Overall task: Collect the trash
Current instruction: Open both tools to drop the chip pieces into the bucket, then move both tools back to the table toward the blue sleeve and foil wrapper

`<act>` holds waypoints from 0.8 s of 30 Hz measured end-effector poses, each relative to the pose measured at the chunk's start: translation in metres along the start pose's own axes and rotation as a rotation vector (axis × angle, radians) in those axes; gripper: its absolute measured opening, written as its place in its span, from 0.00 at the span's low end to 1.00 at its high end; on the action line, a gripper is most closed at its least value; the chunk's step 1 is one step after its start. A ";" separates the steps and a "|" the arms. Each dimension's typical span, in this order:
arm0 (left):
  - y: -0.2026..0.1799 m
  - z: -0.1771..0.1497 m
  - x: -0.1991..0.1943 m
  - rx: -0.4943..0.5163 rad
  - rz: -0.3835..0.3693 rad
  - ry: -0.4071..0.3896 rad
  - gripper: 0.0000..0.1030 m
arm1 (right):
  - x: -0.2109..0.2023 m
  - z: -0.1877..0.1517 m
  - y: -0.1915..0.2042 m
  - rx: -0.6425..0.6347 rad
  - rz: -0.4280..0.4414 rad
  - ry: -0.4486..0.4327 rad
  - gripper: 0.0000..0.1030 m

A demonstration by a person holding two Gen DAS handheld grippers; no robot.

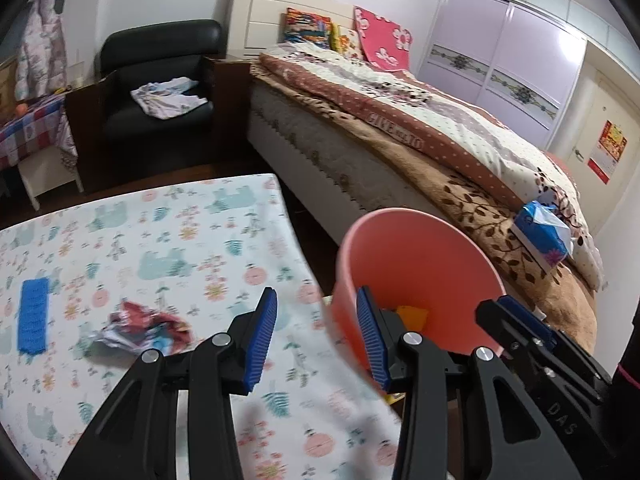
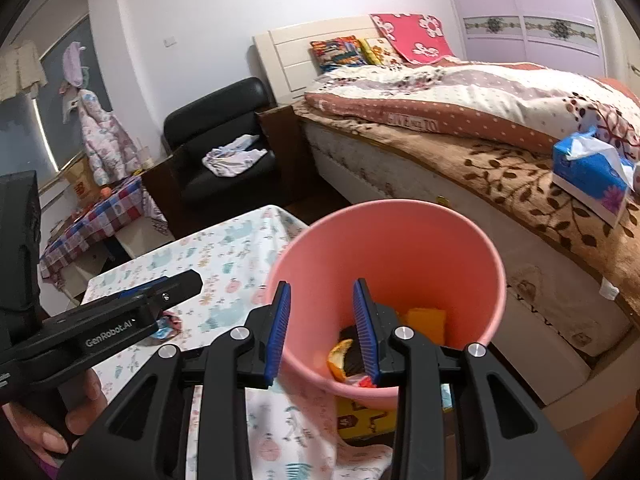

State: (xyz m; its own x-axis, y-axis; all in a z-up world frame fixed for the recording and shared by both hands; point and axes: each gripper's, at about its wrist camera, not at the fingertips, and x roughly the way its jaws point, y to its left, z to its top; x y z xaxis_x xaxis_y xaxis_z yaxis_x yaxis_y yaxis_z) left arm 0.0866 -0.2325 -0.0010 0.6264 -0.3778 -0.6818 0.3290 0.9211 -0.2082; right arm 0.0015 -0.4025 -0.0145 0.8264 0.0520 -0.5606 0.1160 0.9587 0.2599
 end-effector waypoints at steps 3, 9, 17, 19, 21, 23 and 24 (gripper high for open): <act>0.013 -0.004 -0.007 -0.011 0.021 -0.002 0.40 | -0.001 -0.003 0.013 -0.018 0.028 0.002 0.32; 0.044 -0.012 -0.024 -0.037 0.070 -0.014 0.40 | 0.002 -0.010 0.041 -0.058 0.079 0.028 0.32; 0.097 -0.024 -0.045 -0.118 0.131 -0.021 0.40 | 0.009 -0.021 0.076 -0.123 0.134 0.067 0.32; 0.108 -0.027 -0.048 -0.131 0.148 -0.019 0.40 | 0.011 -0.024 0.083 -0.139 0.144 0.077 0.32; 0.123 -0.032 -0.051 -0.145 0.172 -0.014 0.40 | 0.013 -0.026 0.089 -0.149 0.153 0.086 0.32; 0.135 -0.036 -0.053 -0.155 0.198 -0.006 0.40 | 0.016 -0.028 0.094 -0.158 0.164 0.098 0.32; 0.143 -0.039 -0.054 -0.164 0.214 -0.002 0.40 | 0.018 -0.029 0.096 -0.161 0.168 0.103 0.32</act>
State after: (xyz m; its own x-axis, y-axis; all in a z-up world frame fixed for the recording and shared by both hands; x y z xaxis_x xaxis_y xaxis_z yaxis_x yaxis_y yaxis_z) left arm 0.0726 -0.0769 -0.0215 0.6710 -0.1734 -0.7209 0.0703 0.9828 -0.1709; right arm 0.0115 -0.3018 -0.0223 0.7650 0.2350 -0.5997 -0.1146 0.9659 0.2323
